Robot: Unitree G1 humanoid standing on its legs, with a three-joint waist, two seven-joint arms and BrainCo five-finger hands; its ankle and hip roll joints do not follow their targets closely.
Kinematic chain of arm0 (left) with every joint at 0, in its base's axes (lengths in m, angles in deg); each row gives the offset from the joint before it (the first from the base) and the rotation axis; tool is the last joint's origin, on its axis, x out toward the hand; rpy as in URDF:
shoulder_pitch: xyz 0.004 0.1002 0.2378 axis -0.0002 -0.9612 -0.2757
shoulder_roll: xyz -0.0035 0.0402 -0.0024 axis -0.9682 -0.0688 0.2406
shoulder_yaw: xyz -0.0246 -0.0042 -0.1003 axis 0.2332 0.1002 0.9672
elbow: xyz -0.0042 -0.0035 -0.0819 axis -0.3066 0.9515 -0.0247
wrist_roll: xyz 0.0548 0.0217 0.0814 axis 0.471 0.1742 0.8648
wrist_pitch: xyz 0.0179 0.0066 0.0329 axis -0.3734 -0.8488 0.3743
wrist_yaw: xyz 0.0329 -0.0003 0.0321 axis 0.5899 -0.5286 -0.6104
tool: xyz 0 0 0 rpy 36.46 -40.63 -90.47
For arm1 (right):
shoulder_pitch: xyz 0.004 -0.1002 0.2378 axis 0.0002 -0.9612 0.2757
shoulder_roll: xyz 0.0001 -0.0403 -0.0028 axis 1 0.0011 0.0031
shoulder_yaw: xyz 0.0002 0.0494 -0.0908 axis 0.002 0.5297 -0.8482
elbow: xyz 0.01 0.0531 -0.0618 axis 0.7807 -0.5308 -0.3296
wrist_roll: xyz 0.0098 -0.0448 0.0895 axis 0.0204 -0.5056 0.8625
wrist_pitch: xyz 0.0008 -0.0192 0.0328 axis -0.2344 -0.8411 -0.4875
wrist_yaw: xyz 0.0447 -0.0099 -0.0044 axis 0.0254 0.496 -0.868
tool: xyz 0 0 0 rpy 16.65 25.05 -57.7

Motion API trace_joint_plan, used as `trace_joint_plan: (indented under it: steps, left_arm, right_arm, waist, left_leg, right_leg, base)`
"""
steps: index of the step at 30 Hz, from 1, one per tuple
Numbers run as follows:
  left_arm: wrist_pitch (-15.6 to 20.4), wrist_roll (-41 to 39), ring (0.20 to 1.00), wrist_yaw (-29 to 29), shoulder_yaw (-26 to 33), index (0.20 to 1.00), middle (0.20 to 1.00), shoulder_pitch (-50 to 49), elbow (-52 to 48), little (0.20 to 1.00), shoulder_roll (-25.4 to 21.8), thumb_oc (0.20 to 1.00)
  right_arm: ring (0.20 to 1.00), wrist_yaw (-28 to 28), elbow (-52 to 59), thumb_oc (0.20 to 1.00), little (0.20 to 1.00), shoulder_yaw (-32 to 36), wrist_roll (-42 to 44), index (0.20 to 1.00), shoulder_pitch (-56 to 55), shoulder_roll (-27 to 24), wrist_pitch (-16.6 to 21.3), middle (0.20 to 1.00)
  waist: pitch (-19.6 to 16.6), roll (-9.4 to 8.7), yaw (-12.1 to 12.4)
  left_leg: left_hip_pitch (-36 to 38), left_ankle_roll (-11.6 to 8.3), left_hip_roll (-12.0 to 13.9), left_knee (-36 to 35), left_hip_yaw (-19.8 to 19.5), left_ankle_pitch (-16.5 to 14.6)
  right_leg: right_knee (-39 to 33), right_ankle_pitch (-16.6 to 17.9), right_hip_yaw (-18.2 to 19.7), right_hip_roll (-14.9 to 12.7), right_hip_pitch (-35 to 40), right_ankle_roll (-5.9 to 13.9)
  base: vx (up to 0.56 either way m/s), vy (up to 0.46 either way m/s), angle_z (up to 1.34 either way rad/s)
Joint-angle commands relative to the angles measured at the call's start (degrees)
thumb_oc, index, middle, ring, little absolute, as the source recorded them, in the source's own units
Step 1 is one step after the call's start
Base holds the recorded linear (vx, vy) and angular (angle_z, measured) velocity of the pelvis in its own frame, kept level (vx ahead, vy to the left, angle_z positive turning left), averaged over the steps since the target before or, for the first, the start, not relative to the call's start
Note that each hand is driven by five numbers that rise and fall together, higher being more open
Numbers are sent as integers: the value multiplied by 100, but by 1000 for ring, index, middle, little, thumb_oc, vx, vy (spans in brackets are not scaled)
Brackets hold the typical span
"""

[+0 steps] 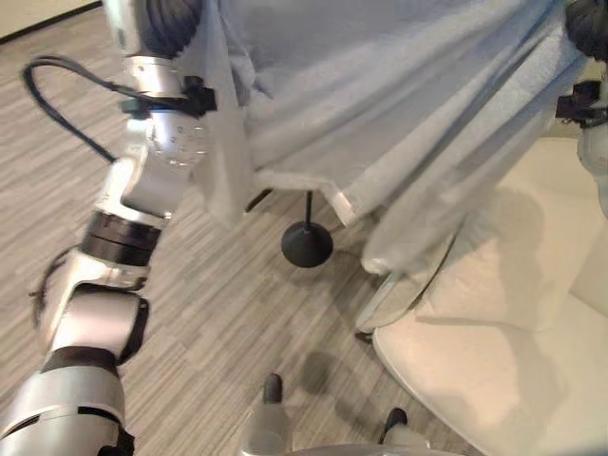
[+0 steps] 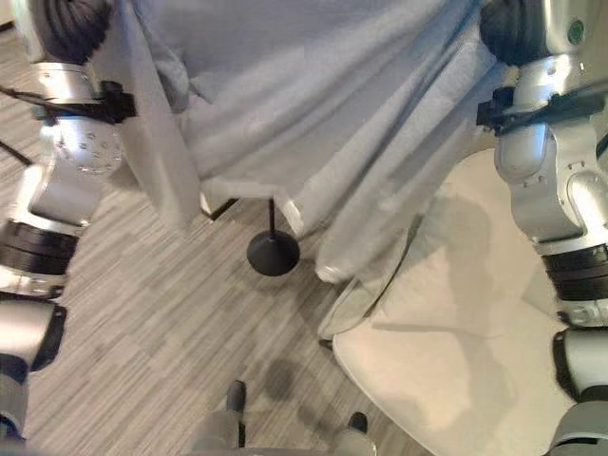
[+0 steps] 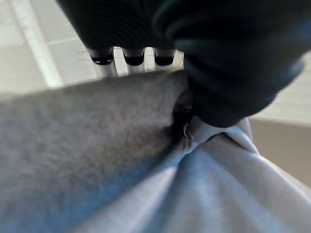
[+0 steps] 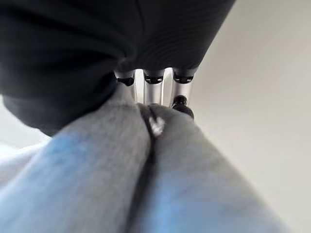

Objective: Hang the clothes on the sofa on the clothes rack.

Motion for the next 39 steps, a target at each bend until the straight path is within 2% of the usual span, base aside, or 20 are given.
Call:
trace_joint_plan:
  steps: [1, 4, 7, 8, 10, 12, 13, 16, 18, 19, 21, 23, 26, 28, 29, 30, 31, 32, 36, 39]
  left_arm:
    - [18, 273, 200, -98, 546, 200, 200, 283, 24, 200, -234, 200]
    - [30, 274, 200, -74, 607, 200, 200, 208, 11, 200, -230, 200]
    - [54, 261, 200, -31, 679, 200, 200, 76, -75, 200, -151, 200]
    - [90, 213, 200, -1, 729, 200, 200, -15, -104, 200, -31, 200]
    - [114, 193, 200, 25, 704, 200, 200, -4, -76, 200, 52, 200]
    - [81, 155, 200, 17, 614, 200, 200, 101, 37, 200, -5, 200]
    - [82, 150, 200, 13, 599, 200, 200, 117, 48, 200, -4, 200]
    - [110, 50, 200, -55, 429, 200, 200, 312, 193, 200, -43, 200]
    - [142, 8, 200, -105, 315, 200, 200, 425, 288, 200, -54, 200]
    - [142, 21, 200, -96, 327, 200, 200, 431, 298, 200, -43, 200]
    - [144, 23, 200, -94, 318, 200, 200, 423, 296, 200, -37, 200]
    - [162, 35, 200, -49, 158, 200, 200, 559, 325, 200, -84, 200]
    - [117, 74, 200, -71, 10, 200, 200, 782, 355, 200, -218, 200]
    - [95, 137, 200, -59, 27, 200, 200, 775, 322, 200, -239, 200]
    - [84, 160, 200, -57, 44, 200, 200, 745, 262, 200, -247, 200]
    - [79, 183, 200, -33, 52, 200, 200, 676, 168, 200, -202, 200]
    - [77, 184, 200, -31, 56, 200, 200, 673, 162, 200, -202, 200]
    - [57, 166, 200, 7, 55, 200, 200, 674, 176, 200, -165, 200]
    - [45, 172, 200, 75, 58, 200, 200, 666, 143, 200, -90, 200]
    - [17, 228, 200, 123, 194, 200, 200, 500, 87, 200, 98, 200]
  right_arm:
    - [200, 138, -440, 200, 200, 473, 63, 200, 378, -98, -57, 200]
    - [200, 105, -486, 200, 200, 441, 113, 200, 404, -83, -54, 200]
    - [200, 62, -496, 200, 200, 335, 171, 200, 535, -110, -8, 200]
    - [200, 44, -476, 200, 200, 347, 221, 200, 519, -171, 10, 200]
    - [200, 19, -455, 200, 200, 394, 245, 200, 441, -267, 5, 200]
    - [200, 41, -444, 200, 200, 418, 257, 200, 349, -360, -5, 200]
    - [200, 44, -445, 200, 200, 428, 259, 200, 340, -363, -4, 200]
    - [200, 122, -499, 200, 200, 451, 313, 200, 280, -460, -29, 200]
    - [200, 156, -535, 200, 200, 535, 310, 200, 173, -626, -71, 200]
    - [200, 158, -573, 200, 200, 576, 279, 200, 87, -596, -99, 200]
    - [200, 154, -550, 200, 200, 615, 270, 200, 33, -594, -100, 200]
    - [200, 177, -495, 200, 200, 775, 178, 200, -62, -482, -198, 200]
    - [200, 268, -535, 200, 200, 743, 150, 200, 138, -223, -279, 200]
    - [200, 273, -557, 200, 200, 707, 140, 200, 178, -169, -282, 200]
    - [200, 249, -542, 200, 200, 719, 126, 200, 136, -149, -293, 200]
    - [200, 211, -508, 200, 200, 711, 91, 200, 80, -173, -256, 200]
    - [200, 209, -507, 200, 200, 712, 91, 200, 80, -175, -255, 200]
    - [200, 210, -511, 200, 200, 688, 136, 200, 91, -194, -219, 200]
    - [200, 206, -572, 200, 200, 639, 208, 200, 173, -266, -168, 200]
    - [200, 157, -539, 200, 200, 687, 138, 200, 130, -335, -166, 200]
  waist:
    - [-423, -1, -132]
    - [-421, 15, -136]
    - [-297, -43, -90]
    - [-196, -75, -97]
    - [-175, -47, -141]
    - [-257, -70, -117]
    - [-272, -72, -120]
    - [-311, -49, -109]
    - [-344, 87, -146]
    - [-394, 233, -175]
    - [-396, 222, -161]
    - [-456, 250, -219]
    - [-483, 194, -182]
    - [-485, 172, -164]
    - [-473, 158, -181]
    - [-441, 137, -261]
    - [-455, 139, -250]
    - [-474, 112, -238]
    - [-351, 40, -310]
    - [-276, 51, -376]
  left_leg:
    - [763, -33, -565, -764, 84, -444]
    - [838, -4, -577, -764, 106, -496]
    - [788, 105, -621, -155, 69, -660]
    - [533, 34, -565, 431, 94, -818]
    - [268, -52, -330, 613, 168, -805]
    - [177, -151, 87, 137, 71, -472]
    - [190, -166, 91, 65, 63, -424]
    - [12, -437, 577, -608, -201, 118]
    - [-173, -609, 797, -738, -270, 295]
    - [-90, -631, 799, -756, -217, 258]
    - [-74, -626, 792, -755, -207, 246]
    - [-51, -516, 518, -658, -101, 177]
    - [73, -285, 144, -651, 242, -76]
    - [137, -225, 60, -716, 354, -92]
    - [174, -190, -7, -729, 371, -110]
    - [278, -110, -163, -748, 362, -122]
    - [289, -118, -156, -758, 368, -151]
    - [334, -87, -254, -764, 422, -188]
    - [445, -31, -490, -764, 416, -250]
    - [603, 43, -647, -764, 329, -320]
  right_leg:
    - [-1323, 743, 1, 1033, 414, -109]
    - [-1450, 836, 5, 1043, 472, -107]
    - [-1467, 935, 8, 950, 512, -171]
    - [-1556, 872, -2, 883, 666, -178]
    - [-1662, 848, -126, 810, 764, -113]
    - [-1669, 790, -195, 678, 747, -17]
    - [-1667, 792, -203, 686, 729, -22]
    - [-1674, 579, -235, 523, 728, 72]
    - [-1678, 431, -256, 308, 897, 207]
    - [-1678, 470, -251, 150, 951, 312]
    - [-1678, 470, -245, 141, 961, 323]
    - [-1635, 774, -273, -260, 866, 486]
    - [-1338, 1057, -323, -662, 632, 522]
    - [-1183, 1057, -308, -706, 577, 517]
    - [-990, 1089, -181, -661, 520, 463]
    - [-738, 1052, 182, -290, 408, 336]
    - [-725, 1025, 195, -284, 402, 334]
    - [-770, 842, 193, 18, 396, 263]
    - [-932, 717, 263, 816, 199, 60]
    - [-1124, 719, 397, 1058, 292, -93]
  base:
    - [91, 48, -12]
    - [40, 14, -6]
    - [37, 16, -1]
    - [36, 82, 2]
    - [88, 150, 20]
    - [114, 166, 30]
    - [71, 118, 6]
    - [113, 201, -2]
    - [265, 507, -4]
    - [252, 516, 6]
    - [136, 277, 7]
    - [184, 476, 9]
    - [116, 455, -7]
    - [60, 280, -30]
    - [89, 262, -29]
    - [109, 255, -19]
    - [157, 286, -1]
    - [121, 140, 7]
    - [65, 126, 0]
    - [80, 67, 21]
